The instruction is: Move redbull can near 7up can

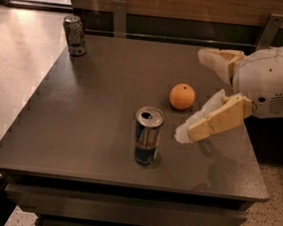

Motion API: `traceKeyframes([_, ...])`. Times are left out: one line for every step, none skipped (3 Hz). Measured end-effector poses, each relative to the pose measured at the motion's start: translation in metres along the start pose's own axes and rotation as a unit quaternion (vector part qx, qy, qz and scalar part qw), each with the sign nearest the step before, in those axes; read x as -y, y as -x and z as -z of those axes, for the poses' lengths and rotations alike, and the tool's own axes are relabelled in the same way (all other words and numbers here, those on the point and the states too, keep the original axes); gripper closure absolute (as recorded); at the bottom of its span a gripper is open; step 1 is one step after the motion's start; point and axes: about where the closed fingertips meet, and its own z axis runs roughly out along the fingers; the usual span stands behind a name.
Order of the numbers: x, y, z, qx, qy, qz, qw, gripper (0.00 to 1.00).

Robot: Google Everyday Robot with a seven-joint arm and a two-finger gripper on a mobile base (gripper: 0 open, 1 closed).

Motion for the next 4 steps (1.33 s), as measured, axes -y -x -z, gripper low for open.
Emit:
traceKeyframes([-0.004,-0.004,-0.028,0.052,-0.001,-0.019,0.9985,0.0])
traceKeyframes([-0.008,-0.01,-0.049,0.083,-0.002,-0.036,0.9959,0.0])
traceKeyframes([-0.011,-0.019,-0.066,0.107,-0.006,-0.049,0.993,0.0])
traceKeyframes([-0.013,-0.027,-0.079,0.131,-0.016,-0.061,0.9895,0.0])
